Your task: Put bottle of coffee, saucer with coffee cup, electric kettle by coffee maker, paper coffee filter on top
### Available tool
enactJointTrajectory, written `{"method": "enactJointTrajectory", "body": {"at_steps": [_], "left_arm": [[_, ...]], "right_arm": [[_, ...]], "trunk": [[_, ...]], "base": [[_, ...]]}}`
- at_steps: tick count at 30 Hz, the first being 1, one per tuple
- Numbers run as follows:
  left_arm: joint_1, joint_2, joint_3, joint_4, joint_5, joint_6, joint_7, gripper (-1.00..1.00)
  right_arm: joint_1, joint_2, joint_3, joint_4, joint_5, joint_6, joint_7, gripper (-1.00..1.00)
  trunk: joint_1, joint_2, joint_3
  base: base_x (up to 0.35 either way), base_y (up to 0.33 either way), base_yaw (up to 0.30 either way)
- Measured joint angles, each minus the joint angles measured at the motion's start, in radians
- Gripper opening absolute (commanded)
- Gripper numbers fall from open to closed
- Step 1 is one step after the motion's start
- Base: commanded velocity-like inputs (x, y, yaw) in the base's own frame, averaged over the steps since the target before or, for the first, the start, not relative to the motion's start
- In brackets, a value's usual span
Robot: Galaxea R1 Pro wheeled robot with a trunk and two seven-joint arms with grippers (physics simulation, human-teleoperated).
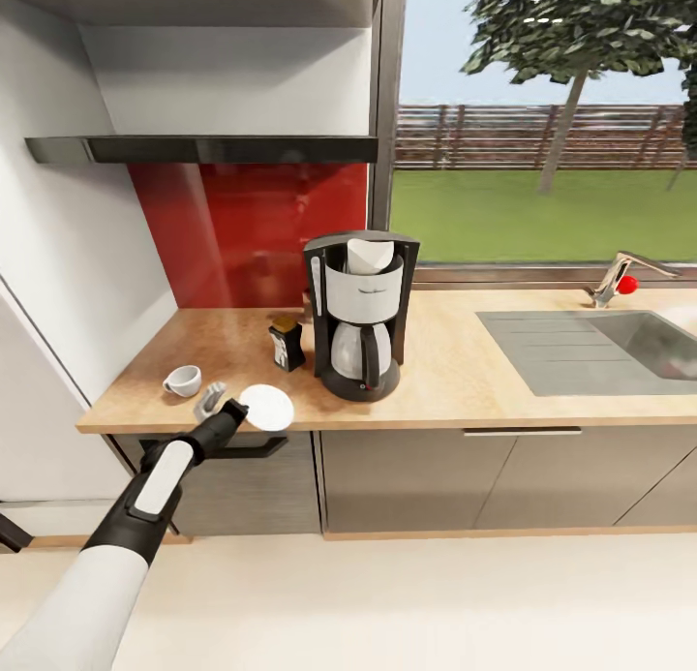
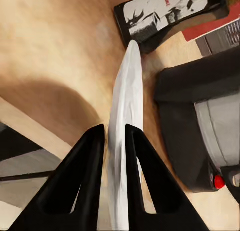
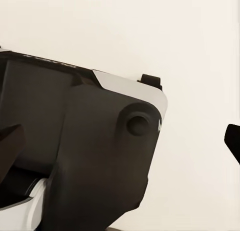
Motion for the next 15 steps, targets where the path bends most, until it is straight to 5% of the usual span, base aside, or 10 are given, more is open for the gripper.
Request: {"method": "enactJointTrajectory", "body": {"at_steps": [8,15], "left_arm": [[0.015,-0.001,0.003,-0.011,0.030,-0.002,0.025,-1.00],[0.016,-0.001,0.003,-0.010,0.045,-0.003,0.027,-1.00]], "right_arm": [[0.000,-0.004,0.000,-0.001,-0.001,0.001,0.000,1.00],[0.000,-0.003,0.000,-0.001,-0.002,0.001,0.000,1.00]], "trunk": [[0.000,0.000,0.000],[0.000,0.000,0.000]], "base": [[0.003,0.000,0.000],[0.207,0.000,0.000]]}}
